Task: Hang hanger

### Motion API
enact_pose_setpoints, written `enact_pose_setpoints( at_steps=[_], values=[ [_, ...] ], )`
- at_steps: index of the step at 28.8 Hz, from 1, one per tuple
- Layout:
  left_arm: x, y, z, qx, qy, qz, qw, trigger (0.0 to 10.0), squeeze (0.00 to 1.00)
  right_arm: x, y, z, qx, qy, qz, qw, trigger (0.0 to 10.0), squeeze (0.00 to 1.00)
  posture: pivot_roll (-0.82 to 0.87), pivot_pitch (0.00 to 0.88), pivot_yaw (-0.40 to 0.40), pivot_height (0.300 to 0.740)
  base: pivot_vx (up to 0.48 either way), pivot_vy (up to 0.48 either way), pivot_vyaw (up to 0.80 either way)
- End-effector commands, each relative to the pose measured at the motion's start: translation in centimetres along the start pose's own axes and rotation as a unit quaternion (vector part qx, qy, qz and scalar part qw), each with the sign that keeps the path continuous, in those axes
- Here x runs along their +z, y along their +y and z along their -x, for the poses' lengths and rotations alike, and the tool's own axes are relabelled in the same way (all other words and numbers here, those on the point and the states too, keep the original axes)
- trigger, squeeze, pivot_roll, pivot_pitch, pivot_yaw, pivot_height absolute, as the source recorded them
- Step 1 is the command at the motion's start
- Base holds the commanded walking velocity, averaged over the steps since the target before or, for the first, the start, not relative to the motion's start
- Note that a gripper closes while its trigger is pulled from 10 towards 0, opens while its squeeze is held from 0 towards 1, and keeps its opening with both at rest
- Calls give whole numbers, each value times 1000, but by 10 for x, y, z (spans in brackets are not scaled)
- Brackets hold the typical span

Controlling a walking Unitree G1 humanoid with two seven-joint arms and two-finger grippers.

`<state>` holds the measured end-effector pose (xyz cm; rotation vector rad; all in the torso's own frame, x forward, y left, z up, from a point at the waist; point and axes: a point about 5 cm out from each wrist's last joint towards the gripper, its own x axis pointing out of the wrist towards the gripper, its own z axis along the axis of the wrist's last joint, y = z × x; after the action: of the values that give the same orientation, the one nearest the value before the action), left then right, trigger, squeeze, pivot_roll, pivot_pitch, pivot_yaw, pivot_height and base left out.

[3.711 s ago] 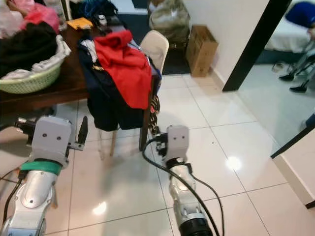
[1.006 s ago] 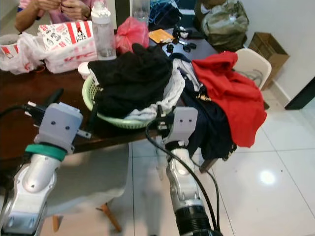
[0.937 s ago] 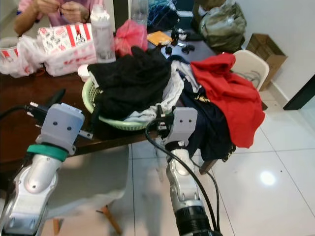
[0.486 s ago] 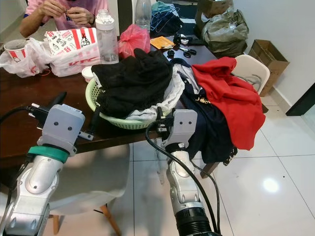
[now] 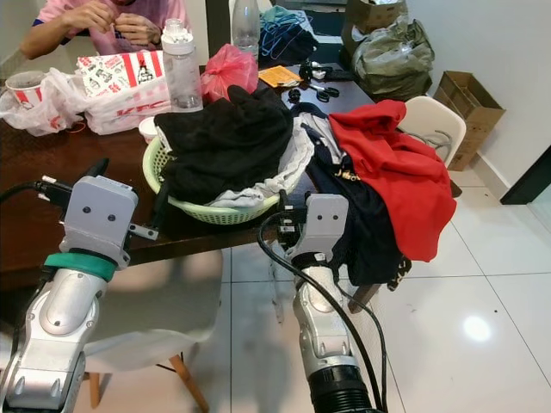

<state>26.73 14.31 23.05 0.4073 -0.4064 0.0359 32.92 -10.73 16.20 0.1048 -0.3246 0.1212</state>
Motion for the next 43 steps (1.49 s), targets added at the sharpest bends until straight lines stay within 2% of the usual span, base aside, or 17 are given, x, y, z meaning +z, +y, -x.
enact_pose_setpoints(
  at_steps=[1, 8, 15, 17, 25, 26, 27, 28, 29, 32, 33, 34, 35, 36, 39, 40, 43],
  values=[
    [1, -2, 2, 1, 3, 3, 1000, 10000, 0, -6, -2, 4, -2, 15, 2, 1000, 10000, 0, 67, 82, 19, 740, 0, -307, 0],
    [1, -1, 1, 4, 4, 5, 1000, 10000, 0, -7, -2, 4, -1, 17, 3, 1000, 10000, 0, 67, 85, 19, 740, 0, -179, 0],
    [0, 0, 2, 14, 10, 27, 1000, 10000, 0, -7, -3, 5, 0, 20, 4, 1000, 10000, 0, 63, 89, 17, 740, 0, 0, 0],
    [-3, -1, 2, 12, 30, 46, 998, 10000, 0, -7, -3, 6, 0, 20, 5, 1000, 10000, 0, 62, 90, 17, 740, 0, 0, 0],
    [-3, -1, 2, 12, 30, 46, 998, 10000, 0, -7, -3, 6, 0, 20, 5, 1000, 10000, 0, 62, 90, 17, 740, 0, 0, 0],
    [-8, -3, 3, 2, 55, 54, 997, 10000, 0, -7, -3, 6, 1, 21, 7, 1000, 10000, 0, 62, 91, 16, 740, 0, 0, 0],
    [-18, -8, 10, -34, 99, 49, 993, 10000, 0, -6, -1, 5, 7, 19, 10, 1000, 10000, 0, 65, 96, 15, 740, 0, 0, 0],
    [-18, -8, 10, -34, 99, 49, 993, 10000, 0, -6, -1, 5, 7, 19, 10, 1000, 10000, 0, 65, 96, 15, 740, 0, 0, 0],
    [-27, -9, 15, -52, 134, 35, 989, 10000, 0, -5, -1, 5, 12, 18, 12, 1000, 10000, 0, 67, 98, 16, 740, 0, 0, 0],
    [-27, -9, 15, -52, 134, 35, 989, 10000, 0, -5, -1, 5, 12, 18, 12, 1000, 10000, 0, 67, 98, 16, 740, 0, 0, 0],
    [-32, -10, 26, -52, 192, 75, 977, 10000, 0, -4, 1, 4, 21, 18, 16, 1000, 10000, 0, 66, 98, 13, 740, 0, 0, 0],
    [-32, -10, 26, -52, 192, 75, 977, 10000, 0, -4, 1, 4, 21, 18, 16, 1000, 10000, 0, 66, 98, 13, 740, 0, 0, 0],
    [-31, -11, 30, -53, 199, 93, 974, 10000, 0, -4, 1, 4, 23, 18, 16, 999, 10000, 0, 66, 98, 13, 740, 0, 0, 0],
    [-33, -13, 38, -24, 226, 92, 969, 10000, 0, -4, 2, 4, 26, 17, 17, 999, 10000, 0, 67, 98, 17, 740, 0, 0, 0],
    [-34, -14, 44, -3, 244, 85, 966, 10000, 0, -4, 2, 4, 28, 17, 17, 999, 10000, 0, 67, 98, 17, 740, 0, 0, 0],
    [-38, -13, 49, 18, 268, 104, 958, 10000, 0, -3, 3, 4, 29, 17, 18, 999, 10000, 0, 63, 98, 18, 740, 0, 0, 0],
    [-39, -3, 50, 40, 259, 86, 961, 10000, 0, -3, 3, 4, 29, 17, 18, 999, 10000, 0, 63, 97, 19, 740, 0, 0, 0]
  ],
)
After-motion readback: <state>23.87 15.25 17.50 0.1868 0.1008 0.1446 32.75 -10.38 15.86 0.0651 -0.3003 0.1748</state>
